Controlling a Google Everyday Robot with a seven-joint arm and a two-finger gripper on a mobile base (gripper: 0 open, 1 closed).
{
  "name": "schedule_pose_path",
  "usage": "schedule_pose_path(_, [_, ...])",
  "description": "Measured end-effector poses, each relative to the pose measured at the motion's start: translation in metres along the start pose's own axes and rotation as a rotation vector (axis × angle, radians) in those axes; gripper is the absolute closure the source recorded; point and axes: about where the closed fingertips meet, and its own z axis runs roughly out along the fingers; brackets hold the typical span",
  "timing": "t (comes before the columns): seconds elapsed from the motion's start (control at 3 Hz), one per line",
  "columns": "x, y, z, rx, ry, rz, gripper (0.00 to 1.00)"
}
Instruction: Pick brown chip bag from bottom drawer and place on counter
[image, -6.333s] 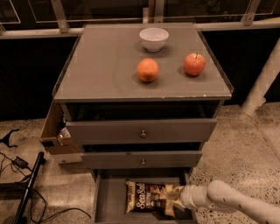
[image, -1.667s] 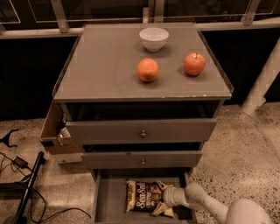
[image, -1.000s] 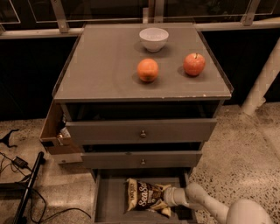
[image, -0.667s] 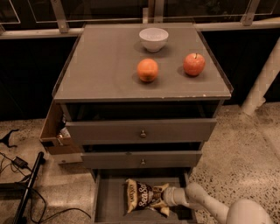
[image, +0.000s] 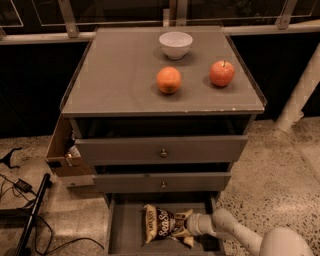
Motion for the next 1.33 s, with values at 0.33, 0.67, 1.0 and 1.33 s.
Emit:
schedule_pose_path(0.33, [-0.025, 0.006, -0.025, -0.018, -0.009, 0.000, 1.00])
schedule_pose_path(0.67, [-0.066, 0.006, -0.080, -0.011, 0.002, 0.005, 1.00])
schedule_pose_path(1.0, [-0.131, 0.017, -0.140, -0.012, -0.004, -0.030, 1.00])
schedule_pose_path(1.33, [-0.130, 0.017, -0.140, -0.012, -0.004, -0.029, 1.00])
